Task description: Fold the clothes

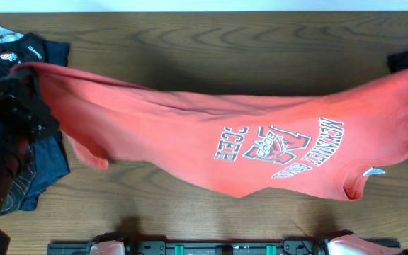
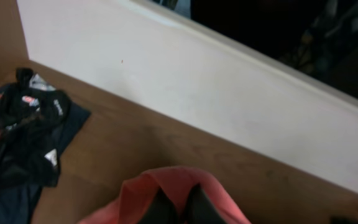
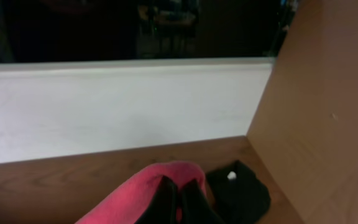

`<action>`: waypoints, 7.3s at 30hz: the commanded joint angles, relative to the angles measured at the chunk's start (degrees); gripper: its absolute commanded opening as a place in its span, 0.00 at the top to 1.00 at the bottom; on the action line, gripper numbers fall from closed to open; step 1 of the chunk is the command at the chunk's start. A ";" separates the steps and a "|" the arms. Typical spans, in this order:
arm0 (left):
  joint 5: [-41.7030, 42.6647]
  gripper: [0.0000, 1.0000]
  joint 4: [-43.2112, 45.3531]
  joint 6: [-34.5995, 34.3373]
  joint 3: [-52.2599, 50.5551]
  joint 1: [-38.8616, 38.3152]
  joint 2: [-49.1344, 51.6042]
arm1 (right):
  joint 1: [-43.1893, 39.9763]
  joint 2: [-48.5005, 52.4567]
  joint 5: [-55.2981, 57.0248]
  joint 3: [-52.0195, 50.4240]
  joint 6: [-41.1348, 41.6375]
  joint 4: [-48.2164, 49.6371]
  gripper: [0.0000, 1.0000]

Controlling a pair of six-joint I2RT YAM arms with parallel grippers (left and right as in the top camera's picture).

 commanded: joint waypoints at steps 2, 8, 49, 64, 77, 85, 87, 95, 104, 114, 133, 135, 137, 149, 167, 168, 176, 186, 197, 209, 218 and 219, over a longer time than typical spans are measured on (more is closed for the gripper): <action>-2.60 0.95 -1.55 1.64 0.39 0.20 0.13 | 0.48 -1.25 2.12 1.07 2.64 -1.68 0.99; -2.10 0.94 -3.82 0.09 0.39 0.20 4.39 | 0.44 3.02 0.50 0.96 5.16 -3.80 0.99; 11.85 0.94 14.19 -12.37 5.22 0.17 34.86 | -28.35 40.35 -55.93 3.10 5.66 14.93 0.99; 14.43 0.94 -10.58 -3.58 3.96 0.20 46.84 | -21.88 49.31 -55.32 3.13 -4.68 -3.37 0.98; 12.39 0.94 -19.37 1.86 3.08 -0.07 44.28 | -20.79 48.33 -53.88 -1.66 -3.93 -7.87 0.99; 6.49 0.94 -15.02 2.32 -1.79 -1.25 42.75 | -19.82 47.47 -45.99 -7.72 -6.25 -7.87 0.98; 2.36 0.94 -12.35 0.76 -4.87 -2.91 39.82 | -19.67 45.86 -45.86 -7.85 -6.51 -7.89 0.99; -0.35 0.94 6.03 -3.58 -33.22 -7.23 21.00 | -18.12 36.89 -44.87 -17.90 -6.34 -7.87 0.99; 1.29 0.94 13.22 -3.58 -53.09 -7.23 11.06 | -17.90 23.30 -47.17 -46.82 -6.08 -1.25 0.98; 1.29 0.94 12.90 -3.45 -61.51 -7.23 10.95 | -17.81 13.62 -47.43 -80.78 -0.22 11.26 0.98; -2.01 0.94 22.38 -10.34 -84.28 -7.17 -7.58 | -26.69 9.86 -43.98 -98.40 8.52 27.26 0.98; -3.34 0.94 22.34 -10.58 -84.28 -7.17 -8.98 | -29.64 8.24 -43.95 -98.40 8.52 27.32 0.98; -5.09 0.93 22.23 -11.06 -84.28 -7.17 -9.42 | -32.76 6.78 -43.98 -98.40 8.52 26.75 0.98; -10.38 0.94 25.90 -13.73 -84.28 -2.51 -9.86 | -43.19 -2.29 -43.91 -98.42 9.53 22.93 0.98; -6.16 0.94 19.15 -14.21 -84.28 -1.90 -17.66 | -43.32 -18.49 -42.16 -101.66 11.41 13.68 0.98; -6.16 0.94 19.15 -14.58 -84.28 -1.90 -18.05 | -43.32 -19.56 -43.60 -102.88 11.76 13.75 0.98; -6.38 0.94 19.43 -15.02 -84.87 -1.90 -19.06 | -43.32 -28.65 -47.39 -110.12 15.67 13.31 0.99; -6.34 0.94 20.87 -16.57 -89.99 -1.90 -19.93 | -43.30 -37.31 -44.76 -111.91 17.53 9.88 0.98; -4.83 0.94 14.53 -20.17 -92.39 -2.01 -36.44 | -43.30 -37.31 -44.63 -111.91 17.55 9.97 0.99; -3.80 0.94 15.39 -20.31 -92.37 -2.01 -30.62 | -43.06 -37.16 -46.80 -111.49 16.85 12.70 0.98; -3.78 0.94 21.20 -20.31 -92.37 -2.01 -24.72 | -37.18 -31.58 -42.29 -104.56 15.50 16.48 0.99; -3.76 0.94 21.77 -20.31 -92.37 -2.01 -24.41 | -36.02 -29.97 -41.33 -103.56 15.45 16.37 0.99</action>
